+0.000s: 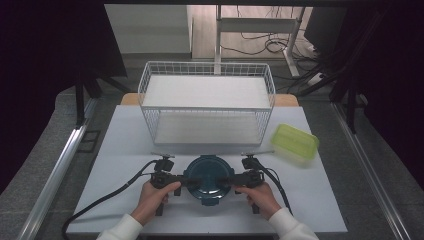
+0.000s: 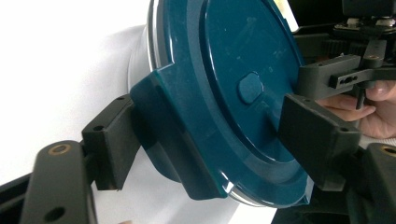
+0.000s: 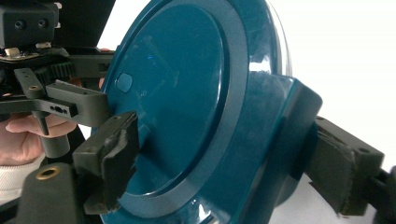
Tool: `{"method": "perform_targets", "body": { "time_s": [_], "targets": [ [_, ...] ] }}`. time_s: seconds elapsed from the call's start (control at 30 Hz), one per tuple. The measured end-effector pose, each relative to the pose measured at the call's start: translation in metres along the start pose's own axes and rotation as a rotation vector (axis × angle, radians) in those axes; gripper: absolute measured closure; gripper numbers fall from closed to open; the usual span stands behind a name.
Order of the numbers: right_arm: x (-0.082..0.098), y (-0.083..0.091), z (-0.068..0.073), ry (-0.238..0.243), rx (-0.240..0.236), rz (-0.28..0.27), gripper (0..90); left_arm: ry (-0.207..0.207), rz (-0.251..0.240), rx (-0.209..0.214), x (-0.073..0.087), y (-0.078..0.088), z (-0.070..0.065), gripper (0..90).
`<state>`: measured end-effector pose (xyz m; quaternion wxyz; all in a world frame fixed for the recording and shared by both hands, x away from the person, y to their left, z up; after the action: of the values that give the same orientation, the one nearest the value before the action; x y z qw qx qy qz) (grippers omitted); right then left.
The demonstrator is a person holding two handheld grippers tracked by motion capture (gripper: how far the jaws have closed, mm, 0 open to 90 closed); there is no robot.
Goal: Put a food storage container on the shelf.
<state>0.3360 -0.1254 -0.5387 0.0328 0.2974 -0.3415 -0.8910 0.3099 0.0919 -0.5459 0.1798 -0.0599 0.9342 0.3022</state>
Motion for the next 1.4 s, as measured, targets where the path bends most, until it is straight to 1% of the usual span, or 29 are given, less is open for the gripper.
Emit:
{"method": "perform_targets", "body": {
  "time_s": [0.03,0.13,0.23,0.3,0.37,0.47,0.53,0.57,0.7,0.8,0.93,1.03,1.07,1.1,1.2,1.23,1.27,1.3,1.4],
  "targets": [
    [0.0,0.001,0.0,-0.006,0.003,-0.001,18.8,0.007,0.003,0.001,0.0,0.0,0.0,24.3],
    [0.0,0.004,-0.001,-0.039,-0.003,-0.009,22.0,0.005,-0.001,-0.002,0.001,0.002,-0.002,26.2],
    [0.0,0.006,0.0,-0.035,-0.001,-0.02,24.3,0.002,-0.01,-0.01,0.002,0.004,-0.004,28.1],
    [0.002,0.009,0.003,-0.037,0.01,-0.026,26.0,0.001,-0.027,-0.018,0.004,0.007,-0.008,30.4],
    [0.002,0.01,0.005,-0.037,0.012,-0.028,26.6,-0.001,-0.031,-0.022,0.005,0.008,-0.009,31.3],
    [0.004,0.014,0.008,-0.045,0.023,-0.048,28.7,-0.006,-0.041,-0.027,0.006,0.011,-0.013,34.0],
    [0.005,0.016,0.009,-0.047,0.025,-0.055,29.5,-0.011,-0.044,-0.034,0.007,0.011,-0.014,34.6],
    [0.005,0.016,0.01,-0.057,0.024,-0.061,30.1,-0.014,-0.045,-0.038,0.008,0.012,-0.015,34.9],
    [0.005,0.018,0.01,-0.069,0.022,-0.063,30.9,-0.019,-0.054,-0.046,0.008,0.013,-0.019,36.0],
    [0.005,0.019,0.01,-0.069,0.024,-0.066,31.2,-0.018,-0.057,-0.047,0.007,0.014,-0.019,36.5],
    [0.005,0.02,0.012,-0.061,0.027,-0.074,31.8,-0.025,-0.068,-0.052,0.006,0.016,-0.021,38.4],
    [0.003,0.022,0.014,-0.04,0.034,-0.081,32.0,-0.044,-0.07,-0.064,0.006,0.017,-0.024,38.5],
    [0.003,0.022,0.014,-0.04,0.034,-0.081,32.0,-0.044,-0.07,-0.064,0.006,0.017,-0.024,38.5],
    [0.002,0.022,0.014,-0.027,0.036,-0.084,31.9,-0.047,-0.069,-0.065,0.006,0.017,-0.024,38.6],
    [0.002,0.023,0.015,-0.019,0.038,-0.085,32.0,-0.052,-0.072,-0.064,0.006,0.018,-0.025,38.6],
    [0.0,0.024,0.016,-0.006,0.044,-0.092,32.0,-0.059,-0.074,-0.068,0.005,0.019,-0.026,38.7],
    [0.0,0.024,0.016,-0.006,0.044,-0.092,32.0,-0.059,-0.074,-0.068,0.005,0.019,-0.026,38.7],
    [-0.001,0.026,0.018,0.005,0.046,-0.097,32.0,-0.064,-0.076,-0.067,0.004,0.02,-0.028,38.7],
    [-0.002,0.027,0.019,0.016,0.05,-0.101,32.0,-0.062,-0.08,-0.06,0.002,0.02,-0.029,38.8]
  ]
}}
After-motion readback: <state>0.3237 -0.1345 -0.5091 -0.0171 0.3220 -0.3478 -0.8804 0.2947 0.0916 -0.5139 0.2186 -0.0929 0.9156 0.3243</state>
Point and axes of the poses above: each handheld gripper's, and its own axes: y roughly backward along the jaws, x roughly out of its underside, z roughly to its left, the point moved 5 cm from there along -y, roughly forward along the jaws, and after that the axes turned 7 degrees about y, right-handed, at the moved point
